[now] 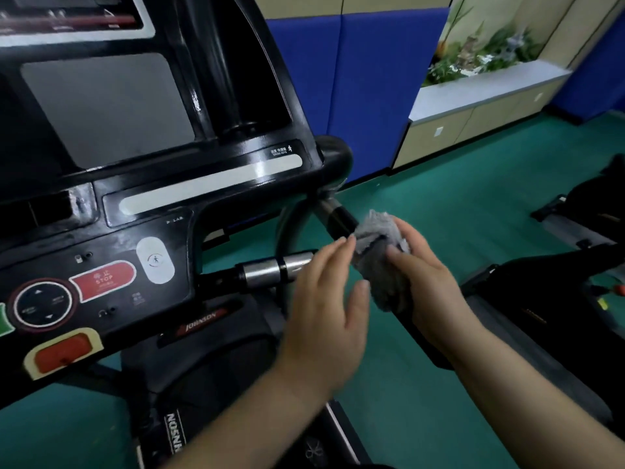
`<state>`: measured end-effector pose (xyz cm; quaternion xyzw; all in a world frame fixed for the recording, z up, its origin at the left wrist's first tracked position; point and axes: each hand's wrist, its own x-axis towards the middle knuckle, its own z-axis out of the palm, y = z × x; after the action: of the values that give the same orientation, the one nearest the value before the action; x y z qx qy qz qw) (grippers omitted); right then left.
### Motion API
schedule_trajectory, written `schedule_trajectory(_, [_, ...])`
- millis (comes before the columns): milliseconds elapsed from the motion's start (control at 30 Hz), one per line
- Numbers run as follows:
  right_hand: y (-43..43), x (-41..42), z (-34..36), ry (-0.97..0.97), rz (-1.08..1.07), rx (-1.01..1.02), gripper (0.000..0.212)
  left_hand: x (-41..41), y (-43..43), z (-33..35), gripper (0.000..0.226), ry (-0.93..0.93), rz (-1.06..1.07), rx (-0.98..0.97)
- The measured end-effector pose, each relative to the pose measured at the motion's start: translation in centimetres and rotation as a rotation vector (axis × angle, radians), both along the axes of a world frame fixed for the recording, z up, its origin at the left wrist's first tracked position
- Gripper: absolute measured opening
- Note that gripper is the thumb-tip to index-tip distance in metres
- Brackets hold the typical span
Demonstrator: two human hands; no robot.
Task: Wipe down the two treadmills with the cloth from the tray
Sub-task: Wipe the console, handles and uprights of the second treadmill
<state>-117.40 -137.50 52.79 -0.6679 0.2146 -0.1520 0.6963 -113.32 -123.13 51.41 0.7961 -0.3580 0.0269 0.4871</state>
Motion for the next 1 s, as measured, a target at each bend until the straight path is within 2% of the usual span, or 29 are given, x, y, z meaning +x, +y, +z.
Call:
schedule_trajectory(33, [0.7,-1.3,-0.2,-0.011,0.033,0.120,0.039,-1.6,-0.9,-0.5,0.062,0.154,-0.039,-0.039])
schedule_trajectory(100, [2.4,-3.2,-0.5,0.031,0.110,0.310,0.053,-3.6,-2.2,-1.9,0.068,0.462,-0.080,-0.150])
schedule_trajectory(200, [2.9,-4.8,-1.2,0.174,0.239,0.301,0.070,-3.9,-3.7,-3.9,0.044,0.848,0.059,-0.408])
schedule_trajectory(267, [1.1,-5.0,-1.4,0.256,0.243,0.107,0.056,-3.2,-4.3,-5.7,0.023,1.050,0.240,-0.503])
schedule_trajectory(333, [-1.8,-4.7,-1.8,0.298,0.074,-0.268,0.024,-2.5,-4.6,-7.3,0.013,1.244,0.327,-0.582])
schedule_trajectory(367, [-3.4,-4.6,-2.4,0.331,-0.021,-0.463,0.014,-2.5,-4.6,-8.0,0.015,1.284,0.335,-0.604])
schedule_trajectory(433, [-6.2,-4.5,-3.8,0.412,-0.071,-0.696,0.019,-2.8,-4.8,-9.0,0.031,1.250,0.315,-0.601])
schedule_trajectory(567, [-9.6,-3.6,-6.6,0.511,0.109,-0.731,0.027,-4.1,-6.4,-10.6,0.034,1.097,0.191,-0.591])
schedule_trajectory(667, [-10.0,-3.1,-8.5,0.438,0.221,-0.826,0.031,-5.6,-8.3,-12.9,0.036,0.970,0.034,-0.534])
schedule_trajectory(800, [-10.9,-2.9,-11.0,0.315,0.202,-0.926,0.032,-8.5,-12.5,-16.6,0.048,0.725,-0.094,-0.525])
schedule_trajectory(867, [-11.5,-2.8,-11.6,0.241,0.199,-0.932,0.031,-9.6,-15.2,-18.2,0.053,0.602,-0.024,-0.624])
schedule_trajectory(967, [-12.1,-2.7,-12.0,0.174,0.213,-0.852,0.026,-11.6,-17.4,-19.7,0.052,0.562,0.045,-0.849])
schedule_trajectory(1000, [-12.2,-2.5,-12.0,0.162,0.227,-0.819,0.025,-12.5,-17.8,-19.9,0.051,0.546,0.064,-0.869])
